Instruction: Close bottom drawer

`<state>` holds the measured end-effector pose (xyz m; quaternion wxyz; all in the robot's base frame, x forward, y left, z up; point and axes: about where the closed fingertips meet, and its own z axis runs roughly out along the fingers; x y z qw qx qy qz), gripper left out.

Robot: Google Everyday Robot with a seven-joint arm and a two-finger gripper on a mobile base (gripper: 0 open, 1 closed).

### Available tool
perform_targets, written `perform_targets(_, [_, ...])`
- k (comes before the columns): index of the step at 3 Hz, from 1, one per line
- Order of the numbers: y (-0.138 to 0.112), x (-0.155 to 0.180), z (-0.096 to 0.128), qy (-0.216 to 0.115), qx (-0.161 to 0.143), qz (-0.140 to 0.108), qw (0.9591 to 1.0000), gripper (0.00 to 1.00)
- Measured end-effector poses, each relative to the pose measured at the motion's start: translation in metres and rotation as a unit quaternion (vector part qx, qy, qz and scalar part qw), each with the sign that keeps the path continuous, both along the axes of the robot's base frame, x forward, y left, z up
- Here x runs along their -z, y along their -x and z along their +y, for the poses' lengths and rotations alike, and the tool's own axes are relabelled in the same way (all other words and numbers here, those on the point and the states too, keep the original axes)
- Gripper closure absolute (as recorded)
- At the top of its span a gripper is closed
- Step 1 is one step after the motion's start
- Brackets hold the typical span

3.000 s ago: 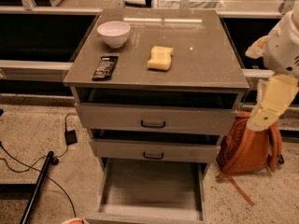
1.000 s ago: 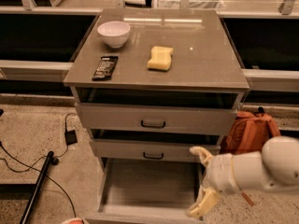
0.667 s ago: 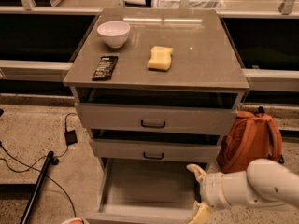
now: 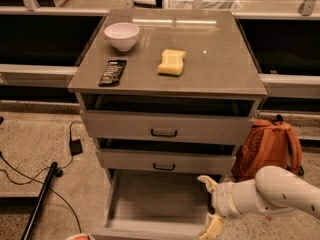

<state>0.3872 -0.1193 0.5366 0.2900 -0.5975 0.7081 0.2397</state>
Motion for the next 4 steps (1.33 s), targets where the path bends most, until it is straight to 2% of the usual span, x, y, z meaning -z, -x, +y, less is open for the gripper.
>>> perform_targets(1, [-0.03, 0.033, -0.007, -0.023, 0.021, -0.041, 0.9987, 0.0])
perform_targets(2, [-0.043, 0.102, -0.007, -0.029, 0.017, -0.087, 0.9956, 0.0])
perform_targets(3, [-0.063, 0.161, -0.021, -0.046, 0.02, -0.12, 0.9915, 0.0])
perform_targets(4, [-0.065, 0.189, -0.015, -0.067, 0.029, -0.114, 0.9908, 0.0])
